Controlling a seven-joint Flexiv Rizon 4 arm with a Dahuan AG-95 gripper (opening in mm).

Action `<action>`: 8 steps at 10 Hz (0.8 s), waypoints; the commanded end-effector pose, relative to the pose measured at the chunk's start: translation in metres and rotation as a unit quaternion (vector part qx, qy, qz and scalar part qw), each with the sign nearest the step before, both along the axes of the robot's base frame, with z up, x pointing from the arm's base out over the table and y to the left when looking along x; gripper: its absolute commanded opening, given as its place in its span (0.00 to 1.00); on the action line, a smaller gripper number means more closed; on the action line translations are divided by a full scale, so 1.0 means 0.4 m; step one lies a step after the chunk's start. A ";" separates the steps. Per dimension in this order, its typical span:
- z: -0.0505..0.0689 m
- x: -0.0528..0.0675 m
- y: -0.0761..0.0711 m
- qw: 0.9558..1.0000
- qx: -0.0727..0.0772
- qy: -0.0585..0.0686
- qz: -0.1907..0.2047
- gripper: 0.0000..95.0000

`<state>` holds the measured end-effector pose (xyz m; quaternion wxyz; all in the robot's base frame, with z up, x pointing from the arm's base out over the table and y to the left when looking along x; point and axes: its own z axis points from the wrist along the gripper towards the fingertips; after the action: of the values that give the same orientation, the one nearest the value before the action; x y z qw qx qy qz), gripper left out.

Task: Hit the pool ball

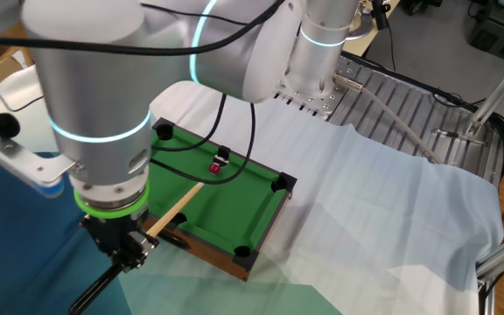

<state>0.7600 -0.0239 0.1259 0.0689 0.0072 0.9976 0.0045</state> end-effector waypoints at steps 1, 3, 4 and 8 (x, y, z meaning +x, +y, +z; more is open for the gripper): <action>-0.015 -0.015 0.008 1.000 0.000 0.000 -0.003 0.00; -0.028 -0.035 0.014 1.000 -0.001 -0.003 -0.005 0.00; -0.028 -0.038 0.014 1.000 -0.002 -0.004 -0.003 0.00; -0.026 -0.038 0.012 1.000 -0.007 -0.006 0.005 0.00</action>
<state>0.7482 -0.0186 0.1143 0.0725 0.0002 0.9974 -0.0015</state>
